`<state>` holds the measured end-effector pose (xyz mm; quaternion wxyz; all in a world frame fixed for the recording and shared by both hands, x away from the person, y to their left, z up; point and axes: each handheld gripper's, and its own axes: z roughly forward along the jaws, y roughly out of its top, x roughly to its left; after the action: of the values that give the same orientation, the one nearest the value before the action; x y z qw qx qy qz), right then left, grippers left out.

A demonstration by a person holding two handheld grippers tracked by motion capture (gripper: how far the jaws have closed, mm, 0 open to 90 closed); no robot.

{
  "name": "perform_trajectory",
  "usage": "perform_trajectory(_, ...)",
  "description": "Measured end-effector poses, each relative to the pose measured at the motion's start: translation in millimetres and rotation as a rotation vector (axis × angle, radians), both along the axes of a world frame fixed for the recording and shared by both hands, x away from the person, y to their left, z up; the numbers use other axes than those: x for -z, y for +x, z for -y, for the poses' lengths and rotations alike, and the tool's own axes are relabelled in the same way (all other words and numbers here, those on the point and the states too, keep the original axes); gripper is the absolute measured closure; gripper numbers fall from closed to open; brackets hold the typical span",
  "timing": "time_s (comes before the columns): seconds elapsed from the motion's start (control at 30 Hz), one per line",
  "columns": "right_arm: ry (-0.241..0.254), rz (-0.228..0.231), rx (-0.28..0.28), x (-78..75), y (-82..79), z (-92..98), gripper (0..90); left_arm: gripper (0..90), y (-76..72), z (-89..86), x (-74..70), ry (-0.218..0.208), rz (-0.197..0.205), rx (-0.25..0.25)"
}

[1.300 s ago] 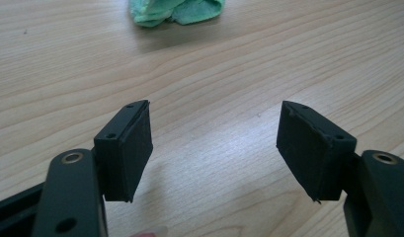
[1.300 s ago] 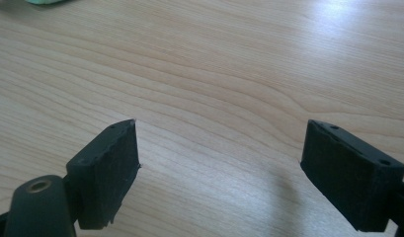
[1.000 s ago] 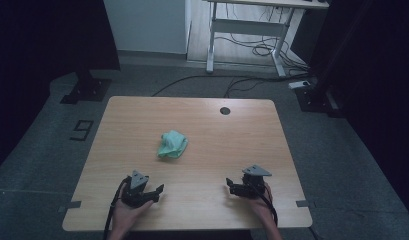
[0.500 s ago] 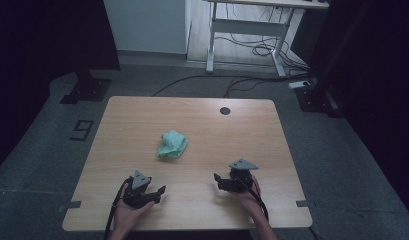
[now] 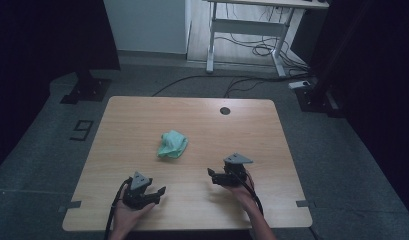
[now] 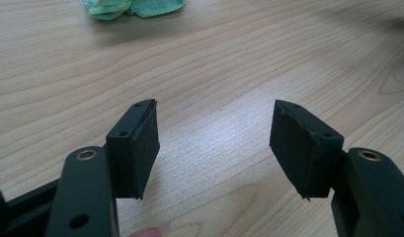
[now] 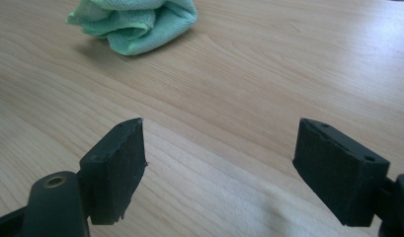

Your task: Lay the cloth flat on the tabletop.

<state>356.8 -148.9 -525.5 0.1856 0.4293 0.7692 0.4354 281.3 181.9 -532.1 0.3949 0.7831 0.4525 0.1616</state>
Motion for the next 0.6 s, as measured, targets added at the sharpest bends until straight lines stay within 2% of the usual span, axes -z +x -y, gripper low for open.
perform_trajectory(0.3,0.004,0.012,-0.03,-10.4,13.0,-16.6,20.3,36.1,-0.2,-0.4,1.0,0.01,-0.001,-0.01)
perform_trajectory(0.6,0.011,0.01,-0.062,-18.4,25.9,-41.7,20.2,36.0,-1.0,-1.1,0.7,0.01,-0.008,-0.008)
